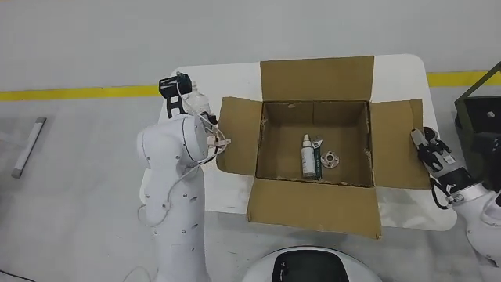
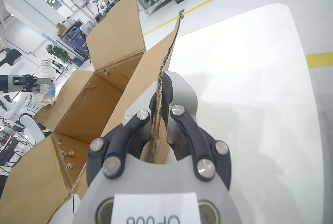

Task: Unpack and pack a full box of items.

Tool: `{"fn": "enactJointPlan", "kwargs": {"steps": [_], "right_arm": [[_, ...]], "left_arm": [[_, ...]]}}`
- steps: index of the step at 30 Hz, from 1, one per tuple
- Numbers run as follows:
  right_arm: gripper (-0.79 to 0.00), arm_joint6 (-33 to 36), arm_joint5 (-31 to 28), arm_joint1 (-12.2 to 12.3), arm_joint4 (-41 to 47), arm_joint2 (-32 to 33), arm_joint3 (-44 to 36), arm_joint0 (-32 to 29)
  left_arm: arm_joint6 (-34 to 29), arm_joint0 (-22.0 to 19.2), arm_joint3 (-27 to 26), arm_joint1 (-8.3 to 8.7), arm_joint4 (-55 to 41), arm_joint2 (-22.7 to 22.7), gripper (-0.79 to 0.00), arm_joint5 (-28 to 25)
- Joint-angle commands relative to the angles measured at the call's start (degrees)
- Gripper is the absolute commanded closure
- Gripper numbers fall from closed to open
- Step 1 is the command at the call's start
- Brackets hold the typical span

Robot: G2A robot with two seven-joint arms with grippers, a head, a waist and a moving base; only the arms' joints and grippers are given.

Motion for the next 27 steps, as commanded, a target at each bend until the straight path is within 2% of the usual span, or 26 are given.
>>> {"fn": "enactJointPlan", "kwargs": {"steps": [1,2,3,4,9,10,12,13,14,15,16,27], "right_arm": [[0.0,0.1,-0.1,0.0,0.0,0.0,0.0,0.0],[-0.003,0.1,-0.1,0.0,0.0,0.0,0.1,0.1],[-0.052,0.2,-0.1,0.0,-0.1,0.0,0.1,0.1],[0.0,0.2,-0.2,0.0,-0.1,0.0,0.0,0.1],[0.0,0.5,-0.2,0.0,-0.2,0.1,0.1,0.2],[-0.028,0.6,-0.2,0.0,-0.2,0.1,0.1,0.2],[-0.329,0.7,-0.2,0.0,-0.1,0.1,0.1,0.2],[-0.379,0.8,-0.2,0.0,0.0,0.1,0.1,0.2],[-0.514,0.9,-0.2,0.0,0.1,0.1,0.1,0.3],[-0.69,1.0,-0.2,0.0,0.1,0.2,0.1,0.3],[-0.785,1.0,-0.1,0.0,0.0,0.2,0.1,0.3],[-0.785,-0.2,0.1,0.2,-2.0,3.1,-2.3,0.2]], "left_arm": [[0.0,0.1,-0.3,0.07,1.7,-1.0,0.0,-0.4],[0.0,0.2,-0.3,0.11,3.0,-1.2,0.0,-0.9],[0.0,0.3,-0.4,0.13,4.3,-1.3,0.0,-1.3],[0.0,0.4,-0.4,0.01,3.5,-1.4,0.0,-1.1],[0.0,0.7,-0.1,-0.15,4.4,-2.5,0.0,-1.8],[0.0,0.8,0.3,-0.19,4.7,-2.8,0.0,-1.8],[0.0,1.4,1.7,-0.28,4.4,-3.4,0.0,-2.3],[0.0,1.7,2.3,-0.3,5.0,-3.5,0.0,-2.8],[0.0,2.2,3.2,-0.35,4.9,-3.6,0.0,-3.3],[0.0,2.5,3.6,-0.39,5.3,-3.8,0.0,-3.6],[0.0,3.0,4.4,-0.38,6.2,-4.0,0.0,-4.1],[0.0,6.9,12.2,-1.06,9.8,-3.2,0.0,-10.2]]}}
